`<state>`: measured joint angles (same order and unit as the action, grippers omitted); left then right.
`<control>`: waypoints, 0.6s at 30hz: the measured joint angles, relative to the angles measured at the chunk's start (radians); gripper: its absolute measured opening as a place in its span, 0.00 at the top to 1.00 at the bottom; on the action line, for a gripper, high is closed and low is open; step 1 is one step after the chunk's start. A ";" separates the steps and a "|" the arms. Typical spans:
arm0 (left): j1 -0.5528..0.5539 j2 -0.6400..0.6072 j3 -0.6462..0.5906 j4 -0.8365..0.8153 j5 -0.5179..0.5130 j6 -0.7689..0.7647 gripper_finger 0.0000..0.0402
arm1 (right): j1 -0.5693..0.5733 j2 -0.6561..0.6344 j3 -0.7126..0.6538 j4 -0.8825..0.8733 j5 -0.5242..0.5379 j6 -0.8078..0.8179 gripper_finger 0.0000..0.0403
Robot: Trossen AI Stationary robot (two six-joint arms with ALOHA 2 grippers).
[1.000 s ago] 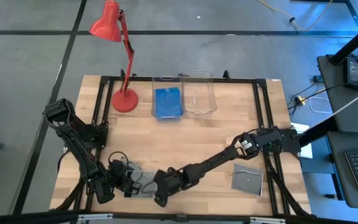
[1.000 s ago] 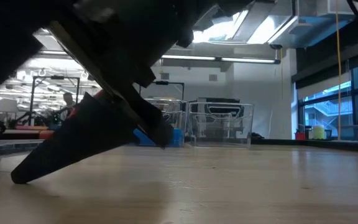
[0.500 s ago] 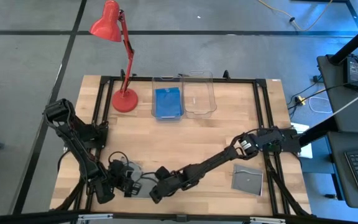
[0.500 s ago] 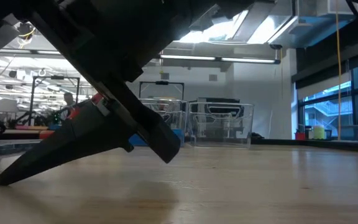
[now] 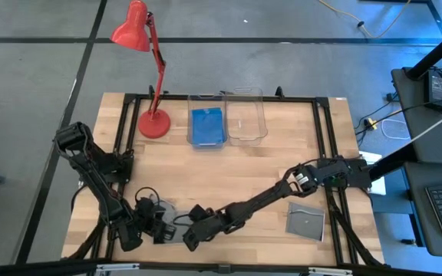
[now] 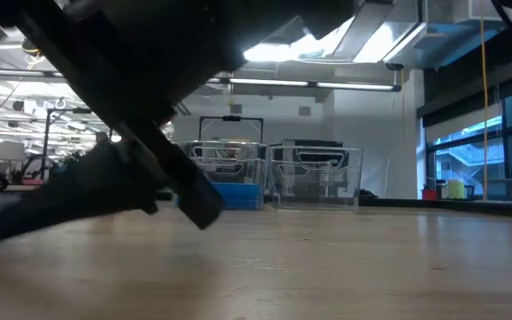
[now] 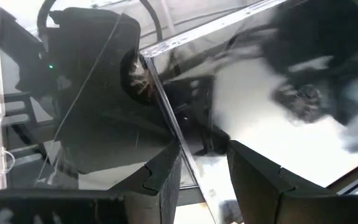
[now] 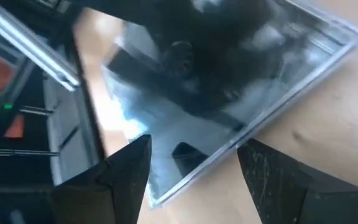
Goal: Pick & place jewel cases by type
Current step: Put the middle black CD case into the right transparent bin
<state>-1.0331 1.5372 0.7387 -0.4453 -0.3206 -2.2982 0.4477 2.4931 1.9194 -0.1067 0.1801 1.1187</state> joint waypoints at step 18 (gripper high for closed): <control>0.002 -0.001 0.001 0.076 0.001 0.001 0.68 | -0.025 -0.003 0.002 0.146 -0.102 0.001 0.40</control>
<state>-1.0313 1.5360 0.7399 -0.3690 -0.3200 -2.2976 0.4222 2.4905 1.9217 0.0394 0.0780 1.1194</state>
